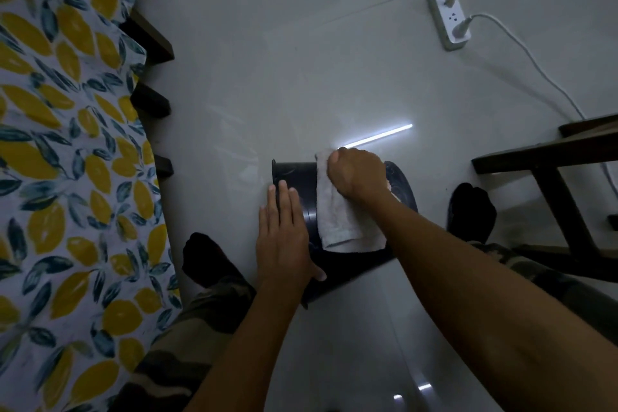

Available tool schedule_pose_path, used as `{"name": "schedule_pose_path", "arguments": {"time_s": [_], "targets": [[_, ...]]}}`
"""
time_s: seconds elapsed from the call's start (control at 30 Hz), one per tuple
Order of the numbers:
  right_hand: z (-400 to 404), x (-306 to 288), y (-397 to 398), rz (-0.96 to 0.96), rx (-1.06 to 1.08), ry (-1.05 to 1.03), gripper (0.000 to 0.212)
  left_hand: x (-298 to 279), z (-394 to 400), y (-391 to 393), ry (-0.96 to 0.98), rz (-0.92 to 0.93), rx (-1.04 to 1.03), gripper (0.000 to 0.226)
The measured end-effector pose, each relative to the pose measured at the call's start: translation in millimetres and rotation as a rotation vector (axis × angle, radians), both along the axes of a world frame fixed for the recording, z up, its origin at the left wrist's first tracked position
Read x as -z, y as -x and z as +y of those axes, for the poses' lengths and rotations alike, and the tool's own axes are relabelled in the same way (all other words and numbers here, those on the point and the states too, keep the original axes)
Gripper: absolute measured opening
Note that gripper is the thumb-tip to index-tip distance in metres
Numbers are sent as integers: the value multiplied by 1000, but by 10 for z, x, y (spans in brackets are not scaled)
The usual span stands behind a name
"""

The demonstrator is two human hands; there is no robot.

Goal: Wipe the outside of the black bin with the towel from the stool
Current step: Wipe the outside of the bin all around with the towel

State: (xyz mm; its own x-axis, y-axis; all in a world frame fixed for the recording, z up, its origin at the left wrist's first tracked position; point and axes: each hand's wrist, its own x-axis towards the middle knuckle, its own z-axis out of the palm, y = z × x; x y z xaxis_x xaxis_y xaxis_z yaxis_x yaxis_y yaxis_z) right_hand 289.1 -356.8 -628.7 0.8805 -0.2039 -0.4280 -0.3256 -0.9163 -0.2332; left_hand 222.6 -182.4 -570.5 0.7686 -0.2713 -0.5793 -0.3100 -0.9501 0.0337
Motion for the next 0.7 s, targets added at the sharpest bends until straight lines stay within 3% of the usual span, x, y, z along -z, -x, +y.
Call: {"name": "schedule_pose_path", "arguments": {"time_s": [0.1, 0.33, 0.5, 0.7], "targets": [[33, 71, 470, -200, 63, -42, 52, -1, 11, 11, 19, 9, -1, 167], [439, -18, 1814, -302, -97, 37, 70, -17, 10, 69, 22, 7, -7, 160], [390, 12, 1309, -325, -68, 49, 59, -13, -7, -98, 5, 16, 12, 164], [76, 29, 146, -109, 51, -103, 46, -4, -28, -156, 13, 23, 7, 168]]}}
